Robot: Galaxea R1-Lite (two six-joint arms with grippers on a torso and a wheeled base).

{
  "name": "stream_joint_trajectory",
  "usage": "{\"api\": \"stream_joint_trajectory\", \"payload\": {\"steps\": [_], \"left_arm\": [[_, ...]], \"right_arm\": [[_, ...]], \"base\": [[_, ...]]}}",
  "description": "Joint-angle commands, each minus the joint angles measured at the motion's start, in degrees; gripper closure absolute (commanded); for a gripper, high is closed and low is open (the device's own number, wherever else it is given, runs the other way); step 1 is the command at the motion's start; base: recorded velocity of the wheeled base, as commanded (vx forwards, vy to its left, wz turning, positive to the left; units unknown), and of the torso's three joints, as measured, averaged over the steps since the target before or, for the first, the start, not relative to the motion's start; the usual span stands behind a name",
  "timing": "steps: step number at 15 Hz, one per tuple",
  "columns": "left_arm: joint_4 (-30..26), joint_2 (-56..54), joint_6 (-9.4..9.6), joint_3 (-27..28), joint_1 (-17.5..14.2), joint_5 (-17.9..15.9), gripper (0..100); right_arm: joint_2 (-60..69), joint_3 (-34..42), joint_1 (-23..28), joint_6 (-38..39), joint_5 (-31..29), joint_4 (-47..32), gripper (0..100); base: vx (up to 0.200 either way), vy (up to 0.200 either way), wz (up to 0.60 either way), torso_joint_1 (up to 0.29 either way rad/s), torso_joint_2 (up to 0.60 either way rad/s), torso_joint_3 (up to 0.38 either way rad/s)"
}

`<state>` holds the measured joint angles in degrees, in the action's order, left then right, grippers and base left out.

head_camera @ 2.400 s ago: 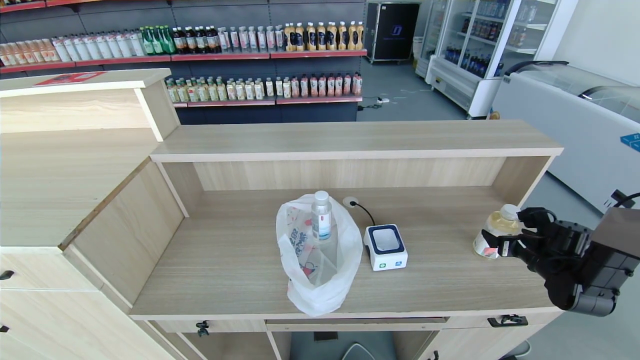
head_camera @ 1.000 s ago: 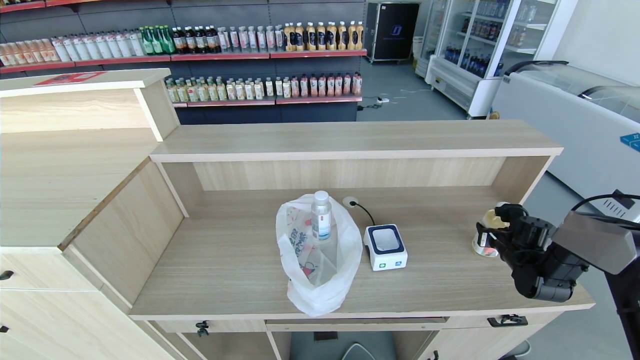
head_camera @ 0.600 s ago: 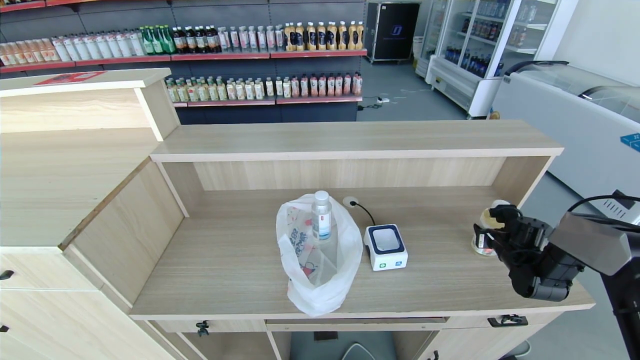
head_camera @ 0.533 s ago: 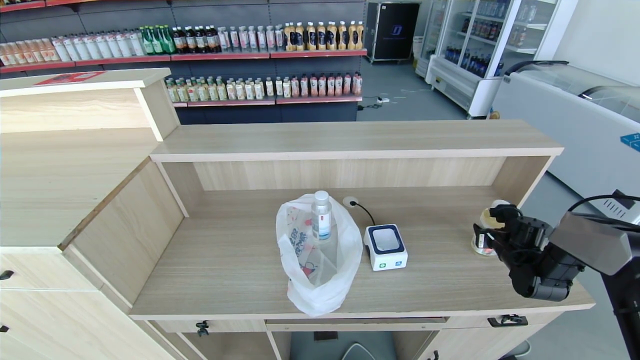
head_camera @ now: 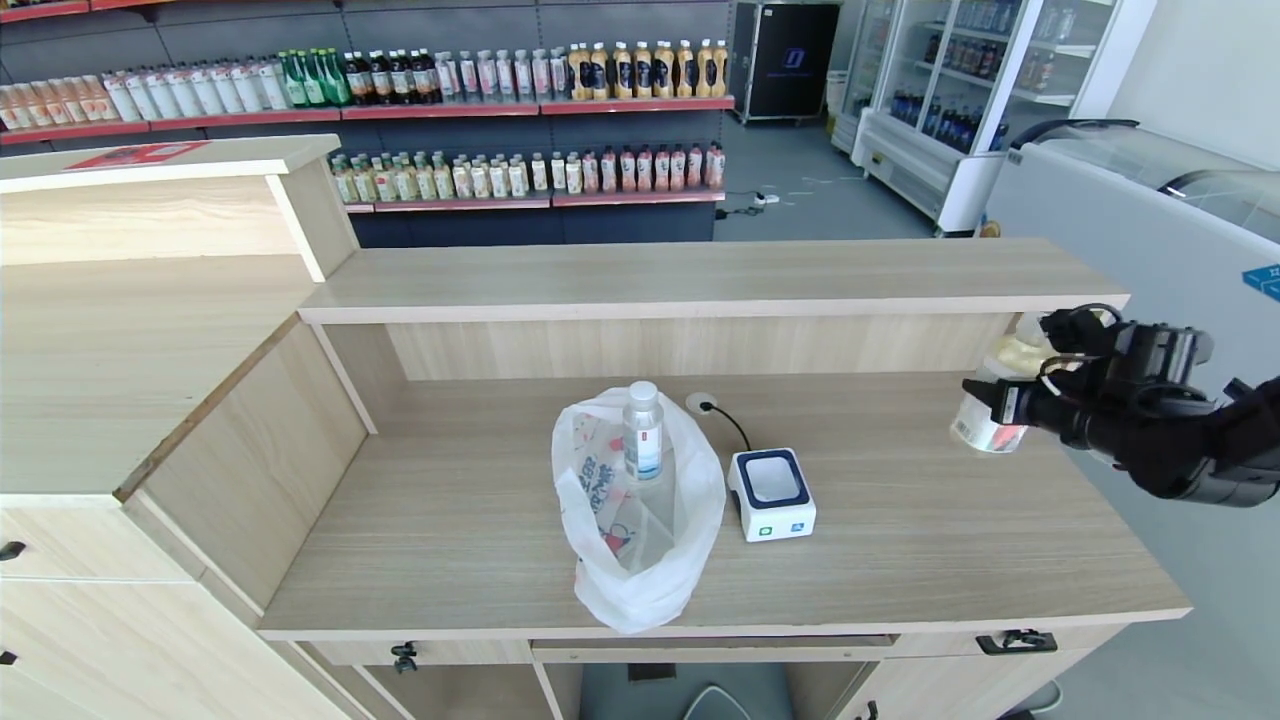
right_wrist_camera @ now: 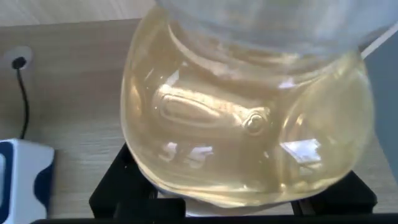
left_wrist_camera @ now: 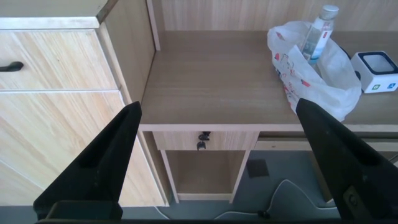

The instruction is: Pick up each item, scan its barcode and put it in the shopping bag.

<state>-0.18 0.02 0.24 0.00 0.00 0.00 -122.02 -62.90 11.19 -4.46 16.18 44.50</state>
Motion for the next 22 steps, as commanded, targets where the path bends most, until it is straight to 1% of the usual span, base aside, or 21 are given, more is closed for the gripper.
{"api": "stream_joint_trajectory", "payload": {"steps": [1, 2, 3, 4, 5, 6, 7, 9, 10, 13, 15, 16, 17, 19, 20, 22], "left_arm": [[0.01, -0.02, -0.07, 0.00, 0.00, 0.00, 0], [0.01, -0.02, 0.02, 0.00, 0.00, 0.00, 0], [0.01, -0.02, 0.02, 0.00, 0.00, 0.00, 0], [0.01, -0.02, 0.02, 0.00, 0.00, 0.00, 0], [0.01, -0.02, 0.02, 0.00, 0.00, 0.00, 0], [0.01, -0.02, 0.02, 0.00, 0.00, 0.00, 0], [0.01, -0.02, 0.02, 0.00, 0.00, 0.00, 0], [0.01, -0.02, 0.02, 0.00, 0.00, 0.00, 0], [0.01, -0.02, -0.07, 0.00, 0.00, 0.00, 0], [0.01, -0.02, -0.07, 0.00, 0.00, 0.00, 0], [0.01, -0.02, 0.02, 0.00, 0.00, 0.00, 0], [0.01, -0.02, 0.02, 0.00, 0.00, 0.00, 0], [0.01, -0.02, 0.02, 0.00, 0.00, 0.00, 0], [0.01, -0.02, 0.02, 0.00, 0.00, 0.00, 0], [0.01, -0.02, 0.02, 0.00, 0.00, 0.00, 0], [0.01, -0.02, 0.02, 0.00, 0.00, 0.00, 0]], "right_arm": [[25.86, 2.43, 0.15, 1.03, 20.47, -20.41, 100], [27.36, 2.35, -0.03, 1.83, 24.25, -21.73, 100], [30.43, 2.79, -0.12, 5.25, 31.90, -22.61, 100], [34.48, 4.02, 0.06, 10.88, 40.51, -23.23, 100], [37.20, 4.63, 0.06, 14.13, 44.29, -23.40, 100], [38.78, 4.90, -0.03, 15.54, 45.61, -23.40, 100], [42.39, 5.77, -1.26, 18.00, 48.16, -23.84, 100], [47.57, 7.80, -5.39, 21.60, 48.60, -25.25, 100], [49.51, 9.38, -7.24, 22.13, 48.60, -25.42, 100], [53.99, 14.65, -12.16, 22.13, 48.60, -25.42, 100], [55.66, 15.71, -14.79, 22.22, 48.51, -26.21, 100], [56.63, 15.62, -16.64, 22.22, 48.07, -28.06, 100], [57.24, 15.44, -18.66, 22.22, 46.84, -29.47, 100], [58.29, 15.53, -26.13, 22.22, 40.95, -30.08, 100], [58.82, 15.71, -28.59, 22.22, 39.46, -30.17, 100], [60.49, 16.32, -29.38, 22.30, 39.55, -31.22, 100]], "base": [[0.000, 0.000, 0.00, 0.000, 0.00, 0.000], [0.000, 0.000, 0.00, 0.000, 0.00, 0.000], [0.000, 0.000, 0.00, 0.000, 0.00, 0.000], [0.000, 0.000, 0.00, 0.000, 0.00, 0.000], [0.000, 0.000, 0.00, 0.000, 0.00, 0.000], [0.000, 0.000, 0.00, 0.000, 0.00, 0.000], [0.000, 0.000, 0.00, 0.000, 0.00, 0.000], [0.000, 0.000, 0.00, 0.000, 0.00, 0.000], [0.000, 0.000, 0.00, 0.000, 0.00, 0.000], [0.000, 0.000, 0.00, 0.000, 0.00, 0.000], [0.000, 0.000, 0.00, 0.000, 0.00, 0.000], [0.000, 0.000, 0.00, 0.000, 0.00, 0.000], [0.000, 0.000, 0.00, 0.000, 0.00, 0.000], [0.000, 0.000, 0.00, 0.000, 0.00, 0.000], [0.000, 0.000, 0.00, 0.000, 0.00, 0.000], [0.000, 0.000, 0.00, 0.000, 0.00, 0.000]]}}
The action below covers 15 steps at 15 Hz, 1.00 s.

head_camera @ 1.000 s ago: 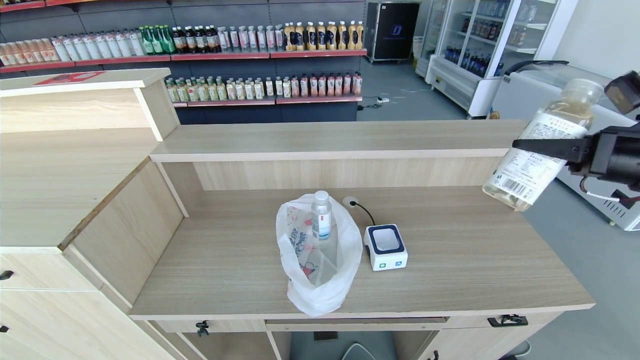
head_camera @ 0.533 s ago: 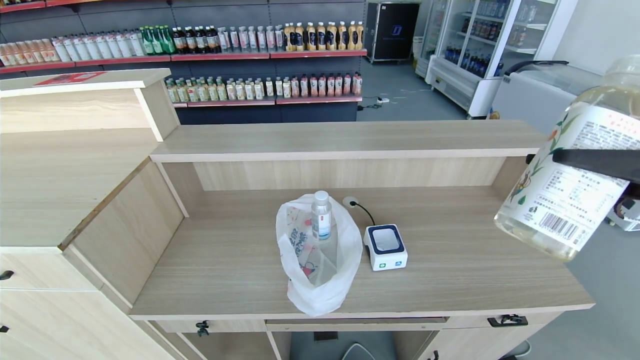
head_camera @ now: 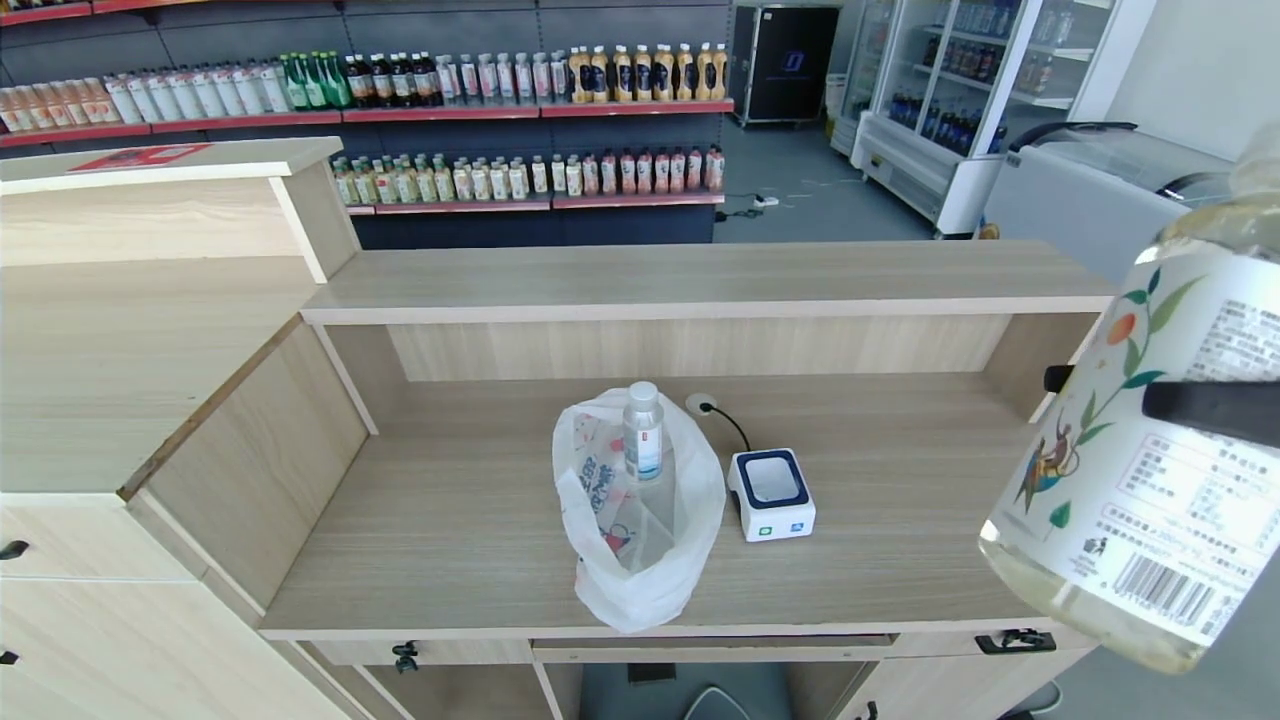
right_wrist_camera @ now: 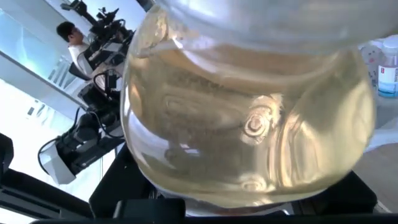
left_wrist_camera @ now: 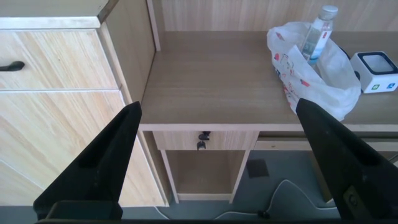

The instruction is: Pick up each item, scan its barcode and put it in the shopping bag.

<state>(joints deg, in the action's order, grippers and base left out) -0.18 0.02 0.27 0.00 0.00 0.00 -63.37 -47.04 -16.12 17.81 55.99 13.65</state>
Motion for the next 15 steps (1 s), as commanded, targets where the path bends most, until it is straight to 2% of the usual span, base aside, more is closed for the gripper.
{"api": "stream_joint_trajectory", "payload": {"steps": [1, 3, 15], "left_arm": [[0.01, -0.02, 0.00, 0.00, 0.00, 0.00, 0], [0.01, -0.02, 0.00, 0.00, 0.00, 0.00, 0], [0.01, -0.02, 0.00, 0.00, 0.00, 0.00, 0]], "right_arm": [[2.72, 0.55, -2.17, -0.06, -0.01, -2.23, 100], [3.51, 0.64, -2.17, -0.06, 0.17, -5.13, 100], [-0.09, 0.99, -2.87, -0.50, -0.18, -5.13, 100]], "base": [[0.000, 0.000, 0.00, 0.000, 0.00, 0.000], [0.000, 0.000, 0.00, 0.000, 0.00, 0.000], [0.000, 0.000, 0.00, 0.000, 0.00, 0.000]]}}
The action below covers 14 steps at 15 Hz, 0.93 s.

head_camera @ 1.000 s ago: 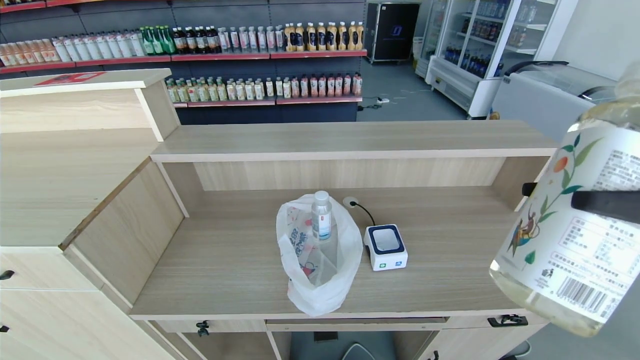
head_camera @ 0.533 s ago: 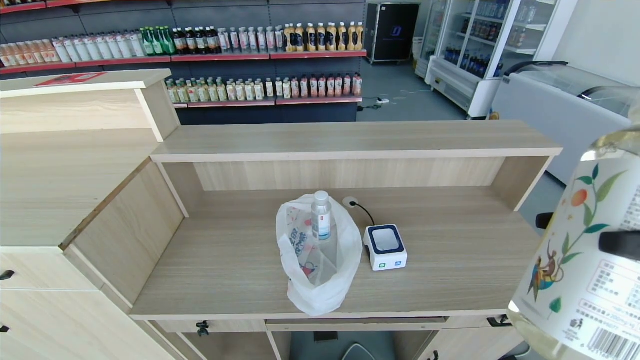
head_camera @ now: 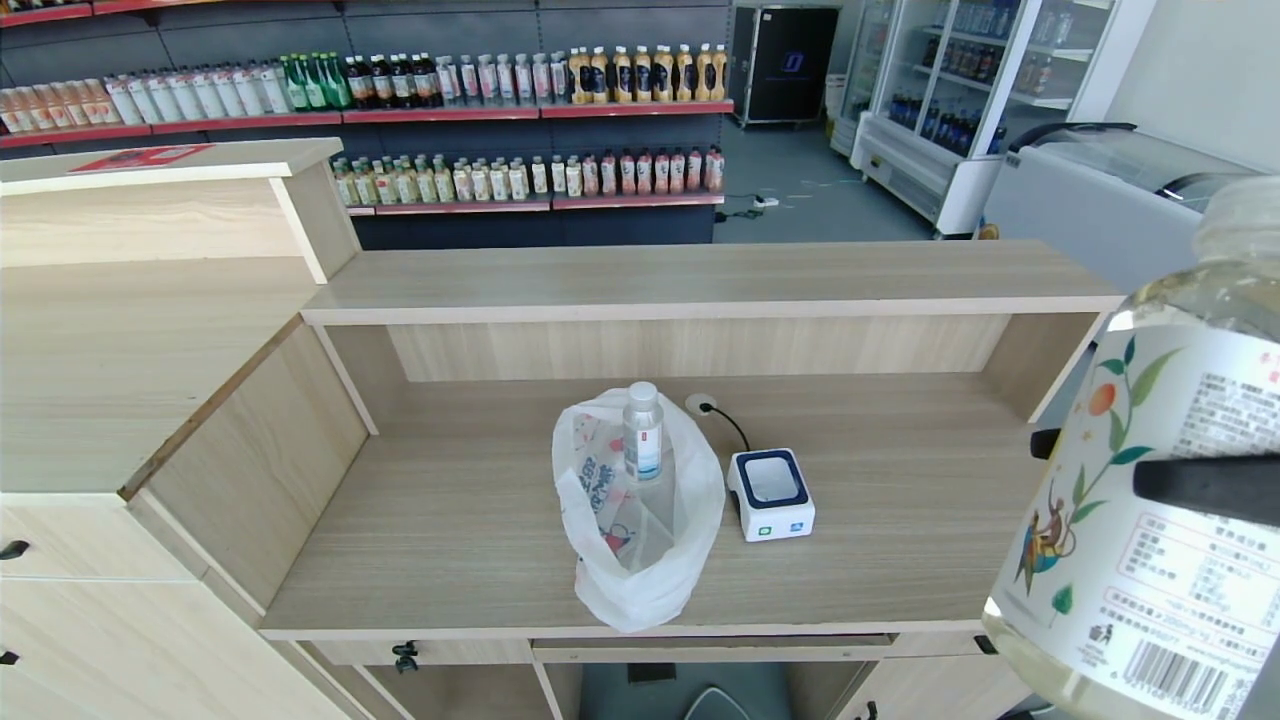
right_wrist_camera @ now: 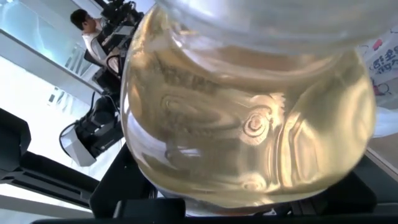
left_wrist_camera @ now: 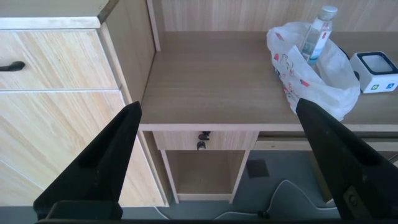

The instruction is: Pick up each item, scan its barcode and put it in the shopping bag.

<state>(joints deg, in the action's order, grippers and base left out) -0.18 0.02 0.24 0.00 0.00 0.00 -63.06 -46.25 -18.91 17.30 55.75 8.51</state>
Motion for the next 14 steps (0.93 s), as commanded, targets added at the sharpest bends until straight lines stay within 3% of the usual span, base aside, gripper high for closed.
{"api": "stream_joint_trajectory", "payload": {"steps": [1, 8, 10, 12, 13, 14], "left_arm": [[0.01, -0.02, 0.02, 0.00, 0.00, 0.00, 0], [0.01, -0.02, 0.02, 0.00, 0.00, 0.00, 0], [0.01, -0.02, 0.02, 0.00, 0.00, 0.00, 0], [0.01, -0.02, 0.02, 0.00, 0.00, 0.00, 0], [0.01, -0.02, 0.02, 0.00, 0.00, 0.00, 0], [0.01, -0.02, 0.02, 0.00, 0.00, 0.00, 0]], "right_arm": [[-0.40, 0.20, -0.08, 0.02, 0.06, 0.02, 100], [-0.66, 0.28, 0.19, -1.92, -0.11, -0.07, 100], [-2.68, 0.28, 3.35, -7.81, -0.29, 0.19, 100], [-10.15, 1.51, 13.99, -32.68, -4.68, 1.77, 100], [-12.26, 2.13, 17.33, -39.62, -5.65, 2.83, 100], [-17.36, 3.36, 26.91, -57.99, -6.18, 4.59, 100]], "base": [[0.000, 0.000, 0.00, 0.000, 0.00, 0.000], [0.000, 0.000, 0.00, 0.000, 0.00, 0.000], [0.000, 0.000, 0.00, 0.000, 0.00, 0.000], [0.000, 0.000, 0.00, 0.000, 0.00, 0.000], [0.000, 0.000, 0.00, 0.000, 0.00, 0.000], [0.000, 0.000, 0.00, 0.000, 0.00, 0.000]]}}
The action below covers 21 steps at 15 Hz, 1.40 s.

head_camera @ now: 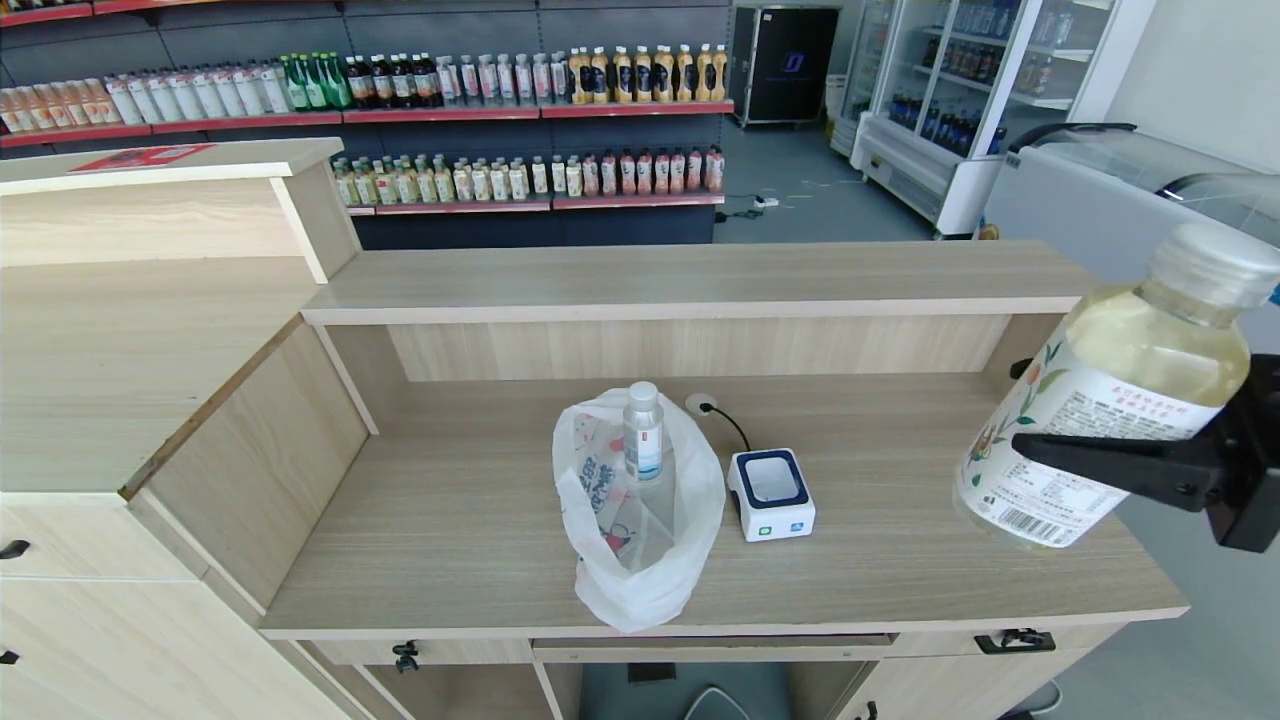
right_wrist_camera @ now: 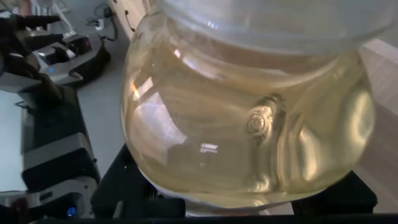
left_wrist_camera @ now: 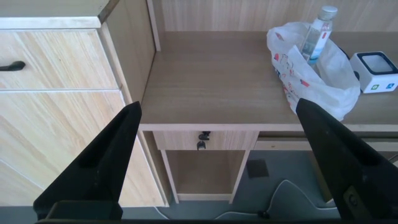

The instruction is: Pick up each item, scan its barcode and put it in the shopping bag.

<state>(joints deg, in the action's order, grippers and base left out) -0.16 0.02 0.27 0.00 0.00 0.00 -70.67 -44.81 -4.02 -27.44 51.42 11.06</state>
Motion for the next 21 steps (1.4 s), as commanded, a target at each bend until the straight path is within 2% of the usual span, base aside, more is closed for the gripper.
{"api": "stream_joint_trajectory", "payload": {"steps": [1, 3, 5, 8, 9, 11, 13, 16, 18, 21], "left_arm": [[-0.02, -0.02, -0.09, 0.00, 0.00, 0.00, 0], [-0.02, -0.02, 0.00, 0.00, 0.00, 0.00, 0], [-0.02, -0.02, 0.00, 0.00, 0.00, 0.00, 0], [-0.02, -0.02, 0.00, 0.00, 0.00, 0.00, 0], [-0.02, -0.02, 0.00, 0.00, 0.00, 0.00, 0], [-0.02, -0.02, 0.00, 0.00, 0.00, 0.00, 0], [-0.02, -0.02, 0.00, 0.00, 0.00, 0.00, 0], [-0.02, -0.02, 0.00, 0.00, 0.00, 0.00, 0], [-0.02, -0.02, 0.00, 0.00, 0.00, 0.00, 0], [-0.02, -0.02, 0.00, 0.00, 0.00, 0.00, 0]], "right_arm": [[-13.27, 1.83, 17.73, -25.73, -1.85, 2.04, 100], [-17.92, 0.96, 23.62, -39.80, -1.85, 4.50, 100], [-21.70, 0.96, 25.29, -47.62, -1.85, 9.16, 100], [-24.96, 0.60, 25.20, -54.91, -1.85, 14.87, 100], [-26.01, 0.60, 25.03, -55.62, -1.67, 16.45, 100], [-29.09, 1.31, 24.33, -56.41, -1.23, 24.45, 100], [-32.78, 1.04, 23.62, -56.67, 1.75, 29.72, 100], [-37.00, 1.39, 22.83, -58.78, 5.80, 31.39, 100], [-40.34, 1.13, 22.04, -59.83, 10.89, 32.27, 100], [-43.94, 0.87, 21.86, -60.63, 11.16, 36.23, 100]], "base": [[0.000, 0.000, 0.00, 0.000, 0.00, 0.000], [0.000, 0.000, 0.00, 0.000, 0.00, 0.000], [0.000, 0.000, 0.00, 0.000, 0.00, 0.000], [0.000, 0.000, 0.00, 0.000, 0.00, 0.000], [0.000, 0.000, 0.60, 0.012, 0.00, 0.002], [0.000, 0.000, 0.60, -0.005, 0.00, 0.000], [0.000, 0.000, 0.60, 0.002, 0.00, 0.002], [0.000, 0.000, 0.00, 0.000, 0.00, 0.000], [0.000, 0.000, 0.00, 0.000, 0.00, 0.000], [0.000, 0.000, 0.00, 0.000, 0.00, 0.000]]}}
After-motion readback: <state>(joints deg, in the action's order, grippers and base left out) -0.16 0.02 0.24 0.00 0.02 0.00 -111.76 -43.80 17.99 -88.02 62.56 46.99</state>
